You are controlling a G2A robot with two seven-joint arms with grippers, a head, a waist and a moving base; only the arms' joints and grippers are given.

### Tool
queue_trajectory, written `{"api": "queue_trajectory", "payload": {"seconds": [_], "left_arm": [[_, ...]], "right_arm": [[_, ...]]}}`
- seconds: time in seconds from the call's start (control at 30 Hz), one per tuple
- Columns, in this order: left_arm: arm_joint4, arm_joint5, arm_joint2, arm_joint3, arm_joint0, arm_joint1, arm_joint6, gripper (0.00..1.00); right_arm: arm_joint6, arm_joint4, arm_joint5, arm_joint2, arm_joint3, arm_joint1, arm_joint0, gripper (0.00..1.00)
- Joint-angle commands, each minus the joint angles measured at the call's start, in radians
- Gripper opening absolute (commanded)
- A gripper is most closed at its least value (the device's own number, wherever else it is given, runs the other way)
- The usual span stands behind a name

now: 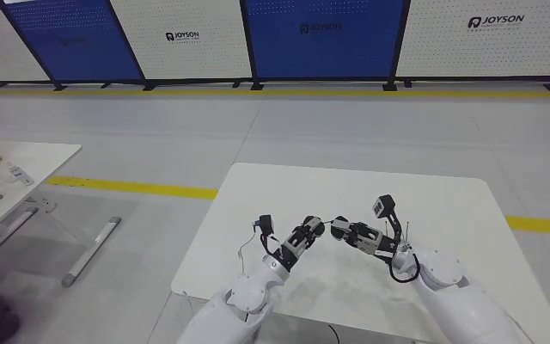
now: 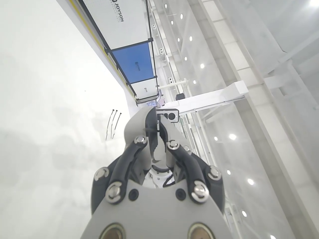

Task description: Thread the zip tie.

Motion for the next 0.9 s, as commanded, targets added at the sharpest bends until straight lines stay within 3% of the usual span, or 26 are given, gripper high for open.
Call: {"api": "queue_trajectory", "payload": {"seconds": [0.0,0.17,0.2,0.23,0.27,0.37,0.57,0.8,0.87], "left_arm": [[-0.001,-0.002,-0.002,-0.004,0.003,0.0,-0.004,0.0],[-0.01,-0.004,-0.009,-0.011,0.009,0.0,-0.012,0.0],[-0.011,-0.004,-0.01,-0.013,0.011,0.0,-0.016,0.06],[-0.012,-0.004,-0.01,-0.015,0.012,0.0,-0.019,0.33],[-0.011,-0.004,-0.011,-0.017,0.014,0.001,-0.022,0.48],[-0.005,-0.005,-0.012,-0.024,0.022,0.001,-0.028,0.55],[-0.011,-0.01,-0.018,-0.031,0.029,0.002,-0.034,0.55],[-0.009,-0.013,-0.019,-0.029,0.029,0.0,-0.032,0.24],[-0.006,-0.014,-0.018,-0.028,0.029,-0.001,-0.031,0.2]], "right_arm": [[0.0,0.0,0.0,0.0,0.0,0.0,0.0,0.0],[0.0,0.0,0.0,0.0,0.0,0.0,0.0,0.0],[0.0,0.0,0.0,0.0,0.0,0.0,0.0,0.0],[0.0,0.0,0.0,0.0,0.0,0.0,0.0,0.0],[0.0,0.0,0.0,0.0,0.0,0.0,0.0,0.0],[0.0,0.0,0.0,0.0,0.0,0.0,0.0,0.0],[0.0,0.0,0.0,0.0,0.0,0.0,0.0,0.0],[0.0,0.0,0.0,0.0,0.0,0.0,0.0,0.0],[0.0,0.0,0.0,0.0,0.0,0.0,0.0,0.0]]}}
